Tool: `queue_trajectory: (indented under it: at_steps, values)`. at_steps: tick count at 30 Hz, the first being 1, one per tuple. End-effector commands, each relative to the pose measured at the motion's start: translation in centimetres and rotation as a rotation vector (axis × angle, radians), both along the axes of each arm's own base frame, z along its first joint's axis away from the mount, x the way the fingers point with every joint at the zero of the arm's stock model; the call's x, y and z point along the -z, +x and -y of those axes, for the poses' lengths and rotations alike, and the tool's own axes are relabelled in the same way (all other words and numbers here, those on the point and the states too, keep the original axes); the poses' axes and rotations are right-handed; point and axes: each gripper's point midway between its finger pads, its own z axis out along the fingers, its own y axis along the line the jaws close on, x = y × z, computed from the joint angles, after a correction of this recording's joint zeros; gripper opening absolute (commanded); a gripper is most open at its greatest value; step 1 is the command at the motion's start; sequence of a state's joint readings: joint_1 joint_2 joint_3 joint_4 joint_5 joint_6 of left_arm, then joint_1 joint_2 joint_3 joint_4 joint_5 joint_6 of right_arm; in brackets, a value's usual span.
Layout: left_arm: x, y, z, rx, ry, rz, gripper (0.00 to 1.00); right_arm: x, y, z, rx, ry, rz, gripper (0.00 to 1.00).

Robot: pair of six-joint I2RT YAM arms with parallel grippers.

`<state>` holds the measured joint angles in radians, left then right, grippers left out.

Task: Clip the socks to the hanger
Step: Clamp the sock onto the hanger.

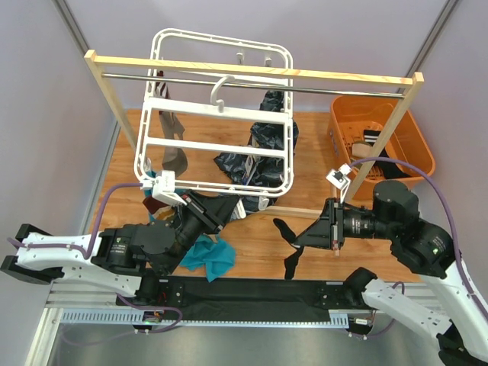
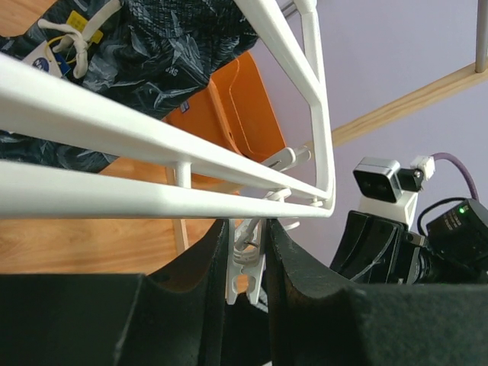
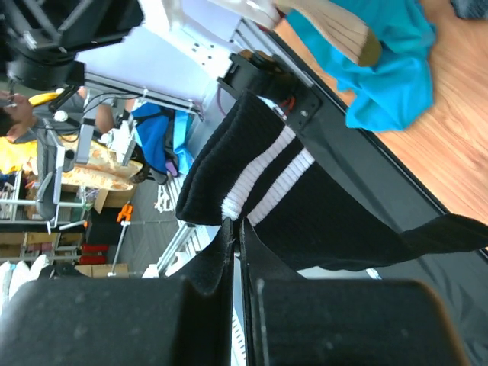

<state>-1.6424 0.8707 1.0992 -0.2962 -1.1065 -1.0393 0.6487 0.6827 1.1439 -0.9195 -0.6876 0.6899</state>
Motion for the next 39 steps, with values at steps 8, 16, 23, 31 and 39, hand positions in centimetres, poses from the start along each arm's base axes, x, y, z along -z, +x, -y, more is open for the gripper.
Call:
queue_trajectory:
  at_steps: [8, 16, 23, 31, 39]
  values:
    - [0.6, -0.2, 0.2, 0.009, 0.044, -0.007, 0.0, -1.9, 2.2, -3.6, 0.137, -0.004, 0.218, 0.0]
    - [0.7, -0.2, 0.3, 0.012, 0.053, -0.006, 0.0, -3.8, 2.6, -5.7, 0.199, -0.017, 0.364, 0.0]
    - [0.7, -0.4, 0.4, 0.023, 0.049, -0.011, 0.0, -4.8, 2.3, -7.2, 0.202, -0.034, 0.423, 0.0]
    - [1.0, -0.4, 0.4, 0.023, 0.046, -0.022, 0.0, -5.0, 2.2, -7.7, 0.205, -0.029, 0.43, 0.0]
    - [1.0, -0.4, 0.6, 0.021, 0.051, -0.022, 0.0, -5.5, 1.6, -8.6, 0.183, -0.002, 0.427, 0.0]
